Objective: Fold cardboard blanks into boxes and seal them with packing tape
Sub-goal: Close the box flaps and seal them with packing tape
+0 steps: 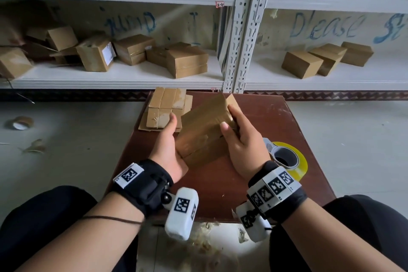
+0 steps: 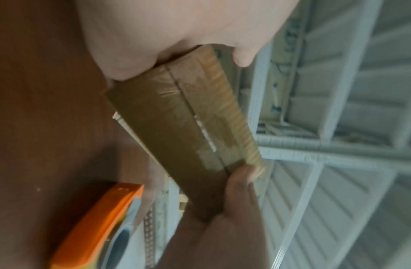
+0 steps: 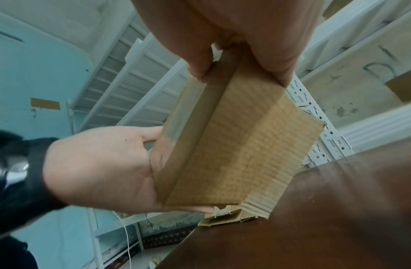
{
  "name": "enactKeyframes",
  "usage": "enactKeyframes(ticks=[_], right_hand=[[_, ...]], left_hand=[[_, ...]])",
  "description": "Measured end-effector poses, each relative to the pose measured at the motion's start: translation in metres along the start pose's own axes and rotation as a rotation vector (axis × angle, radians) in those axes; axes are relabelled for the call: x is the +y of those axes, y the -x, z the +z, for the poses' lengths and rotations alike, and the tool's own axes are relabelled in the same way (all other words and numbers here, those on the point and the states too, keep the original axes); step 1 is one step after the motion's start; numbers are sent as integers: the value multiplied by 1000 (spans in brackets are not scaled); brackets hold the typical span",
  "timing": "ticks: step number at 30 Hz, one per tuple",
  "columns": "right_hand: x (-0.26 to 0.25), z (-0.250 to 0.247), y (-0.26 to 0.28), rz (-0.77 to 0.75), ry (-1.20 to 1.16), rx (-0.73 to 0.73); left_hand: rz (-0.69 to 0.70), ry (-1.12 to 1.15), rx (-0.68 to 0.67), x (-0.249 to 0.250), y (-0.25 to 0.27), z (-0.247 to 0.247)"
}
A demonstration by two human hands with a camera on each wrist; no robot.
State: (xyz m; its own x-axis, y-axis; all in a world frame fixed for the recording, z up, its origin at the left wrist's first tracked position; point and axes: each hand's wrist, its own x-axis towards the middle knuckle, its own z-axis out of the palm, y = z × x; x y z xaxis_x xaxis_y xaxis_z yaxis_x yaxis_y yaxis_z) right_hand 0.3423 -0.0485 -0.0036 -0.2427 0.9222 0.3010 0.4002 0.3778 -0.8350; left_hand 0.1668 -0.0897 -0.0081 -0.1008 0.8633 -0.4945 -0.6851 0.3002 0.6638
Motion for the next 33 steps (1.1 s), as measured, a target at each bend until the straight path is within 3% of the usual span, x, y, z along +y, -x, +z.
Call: enactKeyframes(ticks=[4,9,15,19,24,27,33], right_hand=[[1,7,1,16,-9,-50],[4,6,1,33,42,-71],[11,-4,-7,118,66,95],[6,-14,-5,152,-46,155],[8,-5,-2,170,-25,70],[11,6,0,254,-11,5],[19,8,-13,250,-5,-6]], left_hand=[[61,-143,115,9,-1,4],[116,-245,104,1,3,1],[427,-618,51,-11,2,-6],[591,-689,107,-12,4,-6],[603,-940,168,-17,2,-9],[556,-1063,283,-20,0,-9],[502,-1098,320,-2,6,-9]])
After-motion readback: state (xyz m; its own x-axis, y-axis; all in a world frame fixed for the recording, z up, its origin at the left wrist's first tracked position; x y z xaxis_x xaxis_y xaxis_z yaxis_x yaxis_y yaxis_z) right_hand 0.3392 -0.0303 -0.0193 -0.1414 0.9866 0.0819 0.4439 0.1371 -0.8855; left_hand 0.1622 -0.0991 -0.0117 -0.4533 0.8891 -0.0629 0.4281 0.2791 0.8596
